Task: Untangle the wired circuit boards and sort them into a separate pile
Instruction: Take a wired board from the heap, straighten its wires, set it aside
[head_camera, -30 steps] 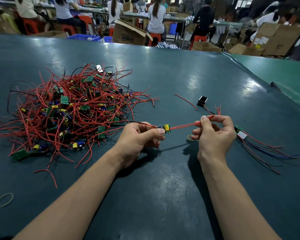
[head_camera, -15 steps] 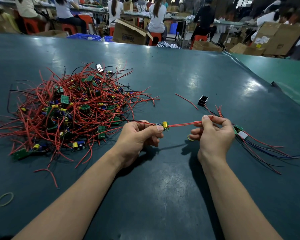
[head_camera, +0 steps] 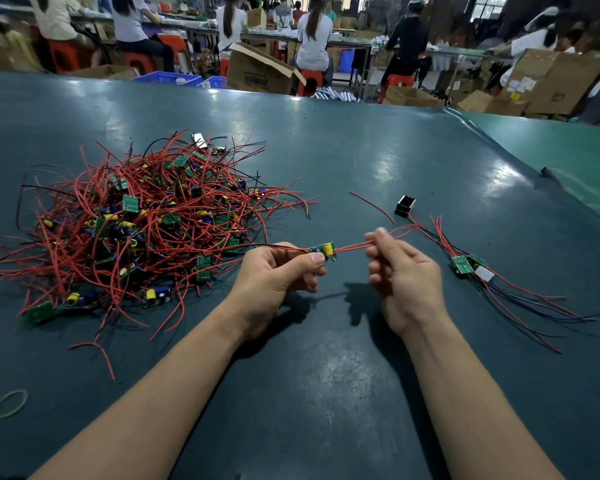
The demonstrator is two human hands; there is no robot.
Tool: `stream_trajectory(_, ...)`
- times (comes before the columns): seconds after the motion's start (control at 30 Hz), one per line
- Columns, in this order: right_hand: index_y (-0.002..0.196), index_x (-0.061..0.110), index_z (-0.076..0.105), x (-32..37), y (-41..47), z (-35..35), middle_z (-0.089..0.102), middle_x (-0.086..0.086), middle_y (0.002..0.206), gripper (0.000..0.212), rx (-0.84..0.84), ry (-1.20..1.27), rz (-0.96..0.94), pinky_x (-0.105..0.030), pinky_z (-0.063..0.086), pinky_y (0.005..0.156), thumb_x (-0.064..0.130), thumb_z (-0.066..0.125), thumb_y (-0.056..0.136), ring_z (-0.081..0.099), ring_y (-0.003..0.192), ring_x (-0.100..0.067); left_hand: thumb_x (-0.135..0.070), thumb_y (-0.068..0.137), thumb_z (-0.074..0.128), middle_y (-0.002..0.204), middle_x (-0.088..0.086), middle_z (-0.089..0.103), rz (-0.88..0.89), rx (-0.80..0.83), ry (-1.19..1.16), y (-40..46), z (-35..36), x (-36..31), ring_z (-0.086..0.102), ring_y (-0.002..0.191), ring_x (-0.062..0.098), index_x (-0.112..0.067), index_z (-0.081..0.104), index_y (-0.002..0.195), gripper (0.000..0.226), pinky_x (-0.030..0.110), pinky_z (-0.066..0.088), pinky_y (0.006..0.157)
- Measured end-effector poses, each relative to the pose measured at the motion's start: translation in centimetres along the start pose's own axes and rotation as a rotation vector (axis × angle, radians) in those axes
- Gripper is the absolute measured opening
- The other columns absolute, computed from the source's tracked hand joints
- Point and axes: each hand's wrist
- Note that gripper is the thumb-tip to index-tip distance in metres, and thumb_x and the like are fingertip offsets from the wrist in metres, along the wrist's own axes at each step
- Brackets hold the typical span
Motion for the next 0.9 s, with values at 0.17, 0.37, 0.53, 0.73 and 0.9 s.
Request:
stream_trajectory(0.17,0.078,0.007,0.067,0.7,1.0,-1.2,0.058,0.004,0.054,0.018,-0.305,0.148,-0.090,-0.015,0.036,0.039,0.015,0.064,0.094,0.047,0.042,-0.003,-0.003,0.078,0.071,0.066,0.008,0.066,0.019,0.022,0.018,-0.1,0.0,-0.1,0.057,0.052,0.016,-0.002,0.069,0.070,0.009,0.025,0.052,0.057)
stream_trajectory(0.37,0.074,0.011,0.060,0.9,1.5,-2.1,0.050,0.001,0.057,0.024,-0.333,0.169,-0.034,-0.016,0.034,0.038,0.018,0.058,0.097,0.046,0.042,-0.007,-0.002,0.070,0.060,0.089,0.009,0.072,0.061,0.010,-0.146,-0.1,-0.1,-0.4,0.068,0.082,0.021,-0.013,0.050,0.065,0.016,0.027,0.055,0.074)
stream_trajectory(0.53,0.085,0.009,0.065,0.8,1.0,-1.3,0.050,0.003,0.053,0.029,-0.027,0.099,0.153,-0.016,0.030,0.035,0.032,0.053,0.098,0.044,0.039,-0.007,-0.004,0.072,0.049,0.080,0.016,0.072,-0.068,0.166,-0.344,-0.7,-0.3,-1.0,0.070,0.070,0.025,-0.014,0.039,0.077,0.016,0.028,0.058,0.068)
stream_trajectory(0.73,0.094,0.011,0.076,0.0,-0.7,-0.1,0.050,0.001,0.053,0.042,0.421,-0.202,0.249,-0.013,0.024,0.029,0.047,0.065,0.078,0.041,0.036,-0.005,-0.004,0.077,0.065,0.066,0.008,0.066,-0.184,0.251,-0.157,-0.9,0.5,-1.1,0.064,0.055,0.018,-0.001,0.056,0.087,0.014,0.025,0.052,0.049)
stream_trajectory(0.9,0.086,0.011,0.079,-0.1,-0.7,-0.3,0.055,0.001,0.057,0.029,0.478,-0.143,0.166,-0.013,0.029,0.032,0.036,0.069,0.077,0.044,0.038,-0.005,-0.013,0.079,0.058,0.071,0.011,0.069,-0.175,0.255,-0.130,-0.9,0.6,-0.8,0.068,0.060,0.019,0.005,0.058,0.092,0.022,0.026,0.055,0.053)
Point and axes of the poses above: each hand's wrist, its own y-axis towards the middle knuckle, its own z-axis out of the palm, x = y × z
